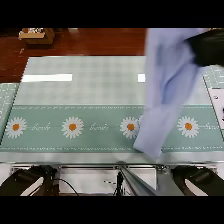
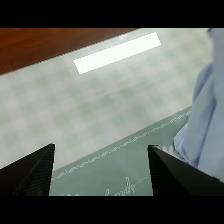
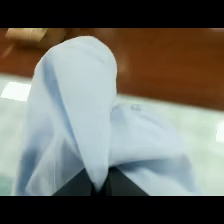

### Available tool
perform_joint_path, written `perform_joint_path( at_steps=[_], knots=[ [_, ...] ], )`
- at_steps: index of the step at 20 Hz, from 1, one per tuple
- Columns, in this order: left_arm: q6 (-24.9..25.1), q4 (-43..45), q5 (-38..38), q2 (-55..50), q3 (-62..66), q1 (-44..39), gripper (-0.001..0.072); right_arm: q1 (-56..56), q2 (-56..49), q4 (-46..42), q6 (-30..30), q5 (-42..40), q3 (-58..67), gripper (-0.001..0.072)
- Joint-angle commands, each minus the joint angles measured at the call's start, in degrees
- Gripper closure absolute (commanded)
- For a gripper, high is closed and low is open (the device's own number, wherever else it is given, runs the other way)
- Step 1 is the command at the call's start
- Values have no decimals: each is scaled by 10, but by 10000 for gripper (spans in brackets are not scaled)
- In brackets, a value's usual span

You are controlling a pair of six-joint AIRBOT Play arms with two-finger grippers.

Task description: Fold the shirts.

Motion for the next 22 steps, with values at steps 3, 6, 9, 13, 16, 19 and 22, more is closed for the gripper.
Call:
perform_joint_path(
  at_steps=[3,6,9,13,16,19,22],
  knots=[
    [-3,27,-25,3,-1,0,-13,199,-213,55,-27,-38,0,692],
    [-3,48,-25,3,-2,0,-13,293,-323,52,-27,-112,0,572],
    [-3,85,-25,3,-12,0,-13,288,-346,30,-26,-91,0,208],
    [-2,91,-25,3,-100,0,-13,163,-252,-99,-14,29,0,207],
    [19,97,2,3,-237,1,-13,14,-170,-155,-34,115,0,207],
    [43,111,64,3,-405,5,-13,-151,-132,-131,-85,177,-3,207],
    [44,114,108,3,-562,59,-13,-307,-119,-26,-142,204,-40,207]
  ],
)
